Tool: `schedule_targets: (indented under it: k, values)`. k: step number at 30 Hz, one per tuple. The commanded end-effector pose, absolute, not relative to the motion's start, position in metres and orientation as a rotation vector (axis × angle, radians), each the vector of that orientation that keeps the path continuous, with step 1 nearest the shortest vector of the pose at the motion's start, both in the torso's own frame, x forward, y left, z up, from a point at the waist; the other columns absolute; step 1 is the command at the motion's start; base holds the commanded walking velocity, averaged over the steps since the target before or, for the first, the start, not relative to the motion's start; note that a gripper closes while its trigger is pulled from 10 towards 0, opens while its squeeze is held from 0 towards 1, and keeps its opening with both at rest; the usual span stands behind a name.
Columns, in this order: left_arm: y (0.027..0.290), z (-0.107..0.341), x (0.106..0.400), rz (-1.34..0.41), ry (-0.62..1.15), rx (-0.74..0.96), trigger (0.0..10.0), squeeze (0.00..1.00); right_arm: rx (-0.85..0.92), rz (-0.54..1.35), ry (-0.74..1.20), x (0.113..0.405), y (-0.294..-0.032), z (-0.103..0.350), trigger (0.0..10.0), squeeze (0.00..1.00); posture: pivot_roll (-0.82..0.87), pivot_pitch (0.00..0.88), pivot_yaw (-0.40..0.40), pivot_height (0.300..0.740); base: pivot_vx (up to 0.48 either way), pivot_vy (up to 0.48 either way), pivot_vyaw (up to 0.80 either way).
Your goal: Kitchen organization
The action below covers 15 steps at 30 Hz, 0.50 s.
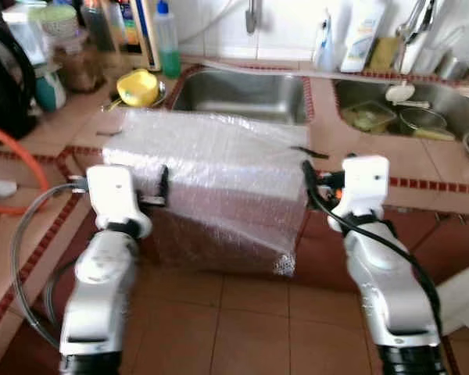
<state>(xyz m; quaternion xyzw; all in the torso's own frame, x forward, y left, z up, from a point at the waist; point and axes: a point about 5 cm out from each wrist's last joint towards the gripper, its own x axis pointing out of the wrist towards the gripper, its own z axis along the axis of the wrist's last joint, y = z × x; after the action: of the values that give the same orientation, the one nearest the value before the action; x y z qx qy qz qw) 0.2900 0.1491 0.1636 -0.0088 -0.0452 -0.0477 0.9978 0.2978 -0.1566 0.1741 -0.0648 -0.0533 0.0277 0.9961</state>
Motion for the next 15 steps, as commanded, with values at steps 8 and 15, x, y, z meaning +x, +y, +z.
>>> schedule_targets:
  k: [8, 15]
  values:
    - [0.1626, 0.1649, 0.2871, -0.041, -0.1, -0.004, 10.0, 0.0, -0.116, 0.093, -0.13, 0.2992, -0.1454, 0.178, 10.0, 0.0, 0.05, 0.029, -0.004, 0.74, 0.424, 0.0, 0.0]
    - [0.1644, 0.1663, 0.2888, -0.032, -0.105, 0.0, 10.0, 0.0, -0.113, 0.104, -0.133, 0.2988, -0.1445, 0.1784, 10.0, 0.0, 0.04, 0.031, -0.005, 0.74, 0.423, 0.0, 0.0]
